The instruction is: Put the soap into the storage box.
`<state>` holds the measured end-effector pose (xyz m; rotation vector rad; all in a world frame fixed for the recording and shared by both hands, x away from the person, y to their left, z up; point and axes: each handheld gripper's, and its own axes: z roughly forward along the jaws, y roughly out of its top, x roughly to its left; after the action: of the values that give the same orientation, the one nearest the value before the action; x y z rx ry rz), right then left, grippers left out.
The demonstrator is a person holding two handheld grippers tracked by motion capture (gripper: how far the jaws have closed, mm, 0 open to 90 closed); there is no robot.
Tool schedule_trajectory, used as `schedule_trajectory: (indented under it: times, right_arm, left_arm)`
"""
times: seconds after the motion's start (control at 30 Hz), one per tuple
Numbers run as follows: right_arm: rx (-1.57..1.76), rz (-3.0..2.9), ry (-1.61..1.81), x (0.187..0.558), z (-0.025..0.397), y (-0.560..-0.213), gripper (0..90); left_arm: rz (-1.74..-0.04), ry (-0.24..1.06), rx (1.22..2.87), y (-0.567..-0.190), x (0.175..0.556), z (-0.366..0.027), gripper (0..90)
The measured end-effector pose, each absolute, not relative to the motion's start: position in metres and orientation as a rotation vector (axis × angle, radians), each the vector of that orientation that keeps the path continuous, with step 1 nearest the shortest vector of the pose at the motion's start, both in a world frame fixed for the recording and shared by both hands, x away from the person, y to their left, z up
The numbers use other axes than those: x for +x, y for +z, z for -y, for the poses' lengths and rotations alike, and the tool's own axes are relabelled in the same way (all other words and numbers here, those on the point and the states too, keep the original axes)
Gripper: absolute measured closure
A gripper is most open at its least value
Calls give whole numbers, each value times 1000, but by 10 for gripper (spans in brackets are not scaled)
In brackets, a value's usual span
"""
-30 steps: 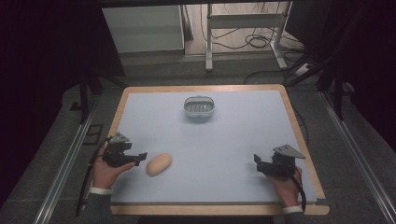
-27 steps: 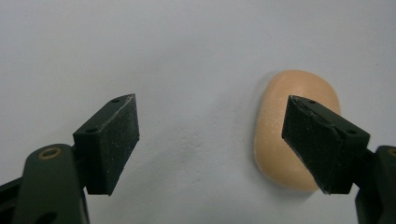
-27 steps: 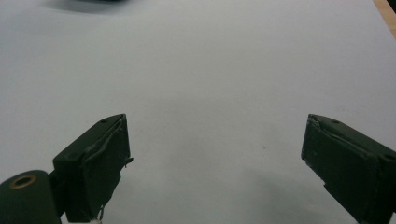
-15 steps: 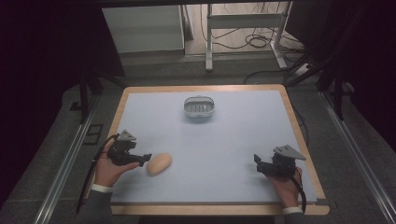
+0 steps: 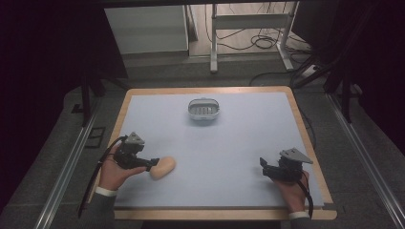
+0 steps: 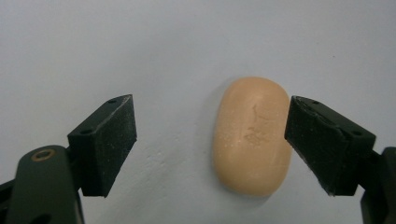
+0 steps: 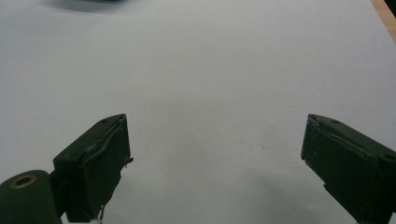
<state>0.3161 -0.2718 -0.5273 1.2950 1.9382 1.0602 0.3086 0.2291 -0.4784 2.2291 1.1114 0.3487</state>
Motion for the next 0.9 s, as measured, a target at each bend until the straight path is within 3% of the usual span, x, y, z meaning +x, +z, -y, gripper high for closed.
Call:
schedule_trajectory:
  times: [0.9]
  right_arm:
    - [1295, -1940, 1047, 317, 271, -527, 81]
  left_arm:
    - [-1062, 246, 2405, -515, 319, -189, 174]
